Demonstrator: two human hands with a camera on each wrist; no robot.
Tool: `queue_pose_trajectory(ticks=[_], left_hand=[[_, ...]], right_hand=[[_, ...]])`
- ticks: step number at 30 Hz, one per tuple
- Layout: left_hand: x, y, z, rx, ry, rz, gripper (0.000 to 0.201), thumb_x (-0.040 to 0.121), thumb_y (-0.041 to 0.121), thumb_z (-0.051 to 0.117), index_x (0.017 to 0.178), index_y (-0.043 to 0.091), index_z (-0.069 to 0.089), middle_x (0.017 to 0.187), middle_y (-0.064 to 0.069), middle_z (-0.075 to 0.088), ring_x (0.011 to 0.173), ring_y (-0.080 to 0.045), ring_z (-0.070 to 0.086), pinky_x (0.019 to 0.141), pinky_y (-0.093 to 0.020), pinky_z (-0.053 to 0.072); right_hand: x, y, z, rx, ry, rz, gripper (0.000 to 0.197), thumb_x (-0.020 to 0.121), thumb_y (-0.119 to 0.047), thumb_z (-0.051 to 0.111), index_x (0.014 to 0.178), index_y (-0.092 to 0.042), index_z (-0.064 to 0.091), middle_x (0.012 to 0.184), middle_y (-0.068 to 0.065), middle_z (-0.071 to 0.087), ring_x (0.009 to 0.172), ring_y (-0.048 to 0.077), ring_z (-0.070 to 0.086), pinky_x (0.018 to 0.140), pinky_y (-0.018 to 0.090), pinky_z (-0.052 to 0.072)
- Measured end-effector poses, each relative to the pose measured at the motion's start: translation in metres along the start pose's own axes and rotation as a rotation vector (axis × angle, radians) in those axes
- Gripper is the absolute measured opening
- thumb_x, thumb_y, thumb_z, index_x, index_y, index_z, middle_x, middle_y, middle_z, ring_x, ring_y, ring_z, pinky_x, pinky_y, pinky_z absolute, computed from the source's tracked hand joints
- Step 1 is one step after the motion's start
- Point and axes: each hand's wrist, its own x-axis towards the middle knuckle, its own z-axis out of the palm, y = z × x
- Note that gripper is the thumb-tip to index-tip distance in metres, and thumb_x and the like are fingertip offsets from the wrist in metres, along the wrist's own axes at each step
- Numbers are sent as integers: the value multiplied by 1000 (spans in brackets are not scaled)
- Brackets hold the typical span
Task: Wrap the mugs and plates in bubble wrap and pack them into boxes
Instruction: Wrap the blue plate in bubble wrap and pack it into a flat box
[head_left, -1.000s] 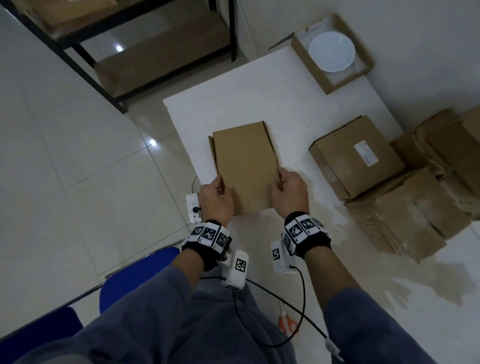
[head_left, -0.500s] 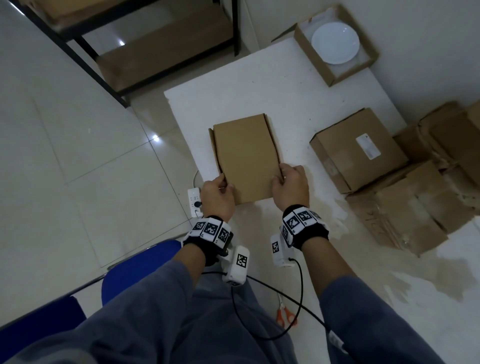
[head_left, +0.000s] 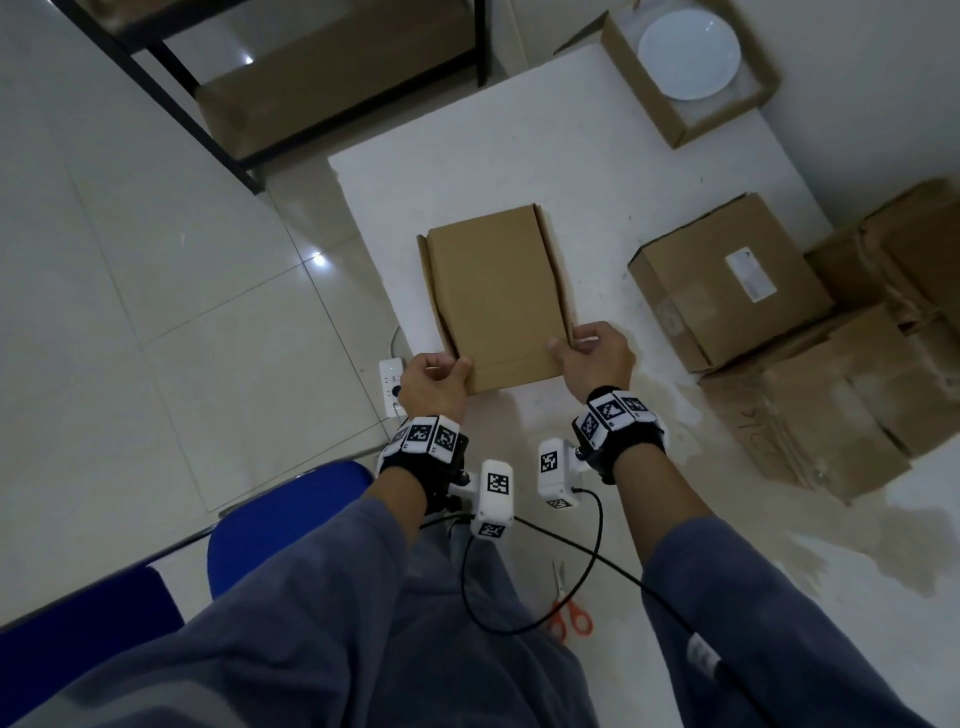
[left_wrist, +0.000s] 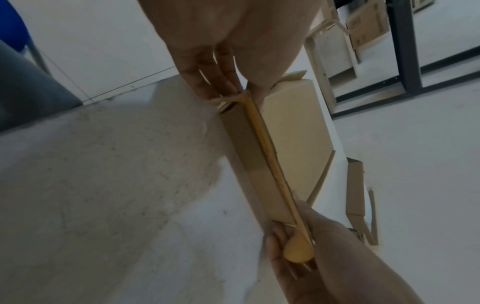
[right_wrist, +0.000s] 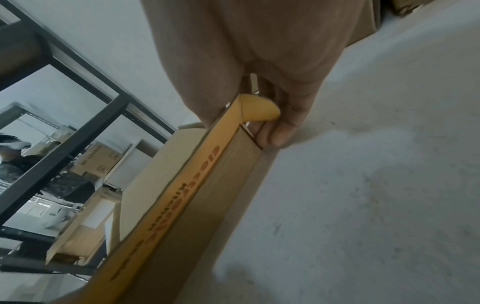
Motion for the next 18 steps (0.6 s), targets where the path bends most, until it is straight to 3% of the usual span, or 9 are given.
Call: queue_pose_trajectory(ticks=[5, 9, 13, 15, 18], left_hand=[[-7, -4, -1, 25, 8, 55, 22, 81, 23, 78, 98, 15, 65, 87, 4, 66, 76, -8, 60, 72, -21, 50], [-11, -9, -2, -3, 22, 34, 37, 80, 23, 80, 109, 20, 58, 87, 5, 66, 72, 2, 56, 71, -17, 43], [-16, -10, 1, 2, 36, 80, 32, 83, 24, 77, 111, 16, 65, 92, 4, 67, 83, -8, 62, 78, -21, 50], [-20, -12, 2, -22, 30, 82, 31, 85, 25, 74, 113, 18, 63, 91, 6, 65, 84, -9, 62, 75, -22, 51], [-21, -12, 3, -32, 31, 94, 29, 87, 25, 72, 114, 20, 62, 93, 3, 65, 76, -4, 58, 62, -13, 44]], right_hand=[[-7, 7, 1, -6, 57, -11, 30, 82, -37, 78, 99, -15, 65, 92, -1, 64, 80, 16, 60, 70, 25, 44], [-12, 11, 3, 2, 89, 11, 31, 81, -42, 77, 98, -20, 64, 89, -6, 63, 81, 16, 60, 74, 29, 48], [-15, 12, 4, -27, 112, 32, 31, 80, -50, 74, 95, -26, 62, 89, -11, 62, 85, 14, 60, 76, 30, 47], [-18, 12, 4, -45, 118, 34, 30, 80, -53, 73, 95, -29, 60, 90, -13, 61, 88, 15, 60, 75, 30, 44], [-20, 11, 5, -49, 116, 27, 30, 82, -53, 71, 97, -29, 60, 94, -10, 64, 91, 17, 61, 75, 30, 44]])
